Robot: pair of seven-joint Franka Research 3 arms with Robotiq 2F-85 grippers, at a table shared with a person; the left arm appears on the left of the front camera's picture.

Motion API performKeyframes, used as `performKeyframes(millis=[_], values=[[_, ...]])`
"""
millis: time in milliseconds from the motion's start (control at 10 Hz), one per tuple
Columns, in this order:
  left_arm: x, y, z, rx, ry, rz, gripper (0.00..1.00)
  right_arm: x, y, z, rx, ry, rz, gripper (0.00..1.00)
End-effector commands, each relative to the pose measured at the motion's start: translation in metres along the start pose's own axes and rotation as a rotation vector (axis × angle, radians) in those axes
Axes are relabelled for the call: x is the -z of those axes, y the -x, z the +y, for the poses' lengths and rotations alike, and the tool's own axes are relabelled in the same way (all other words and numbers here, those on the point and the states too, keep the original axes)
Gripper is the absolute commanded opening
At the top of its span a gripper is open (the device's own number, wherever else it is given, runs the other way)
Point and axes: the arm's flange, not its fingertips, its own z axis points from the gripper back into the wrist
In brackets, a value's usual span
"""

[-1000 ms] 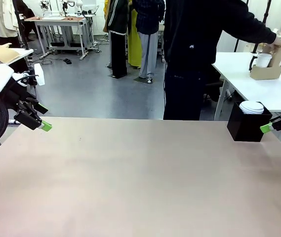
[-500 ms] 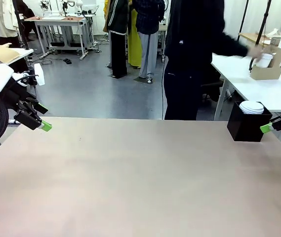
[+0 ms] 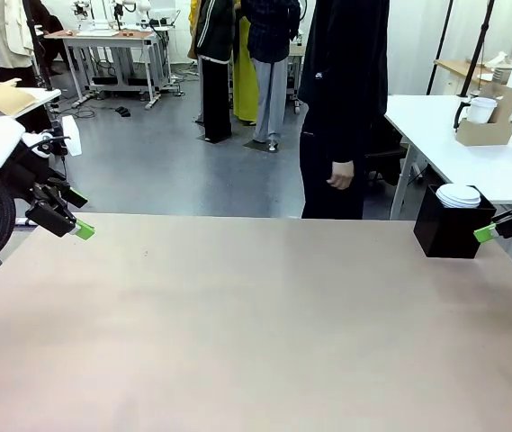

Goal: Pour a drink into a cup and package it in a carrier.
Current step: Insert the held 600 ml Paper Cup into the Cup Carrier.

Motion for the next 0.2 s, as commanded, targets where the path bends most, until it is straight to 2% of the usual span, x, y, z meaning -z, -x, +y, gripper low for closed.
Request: performKeyframes(millis=[0, 100], values=[[-0.0004, -0.0004, 0.0005, -0.01, 0.01, -0.017, 1.0, -0.0026, 0.0015, 0.0008, -0.007, 0.001, 0.014, 1.0], [-0.0004, -0.0004, 0.0005, -0.01, 0.01, -0.017, 1.0, -0.0026, 0.0015, 0.0008, -0.007, 0.001, 0.014, 1.0]])
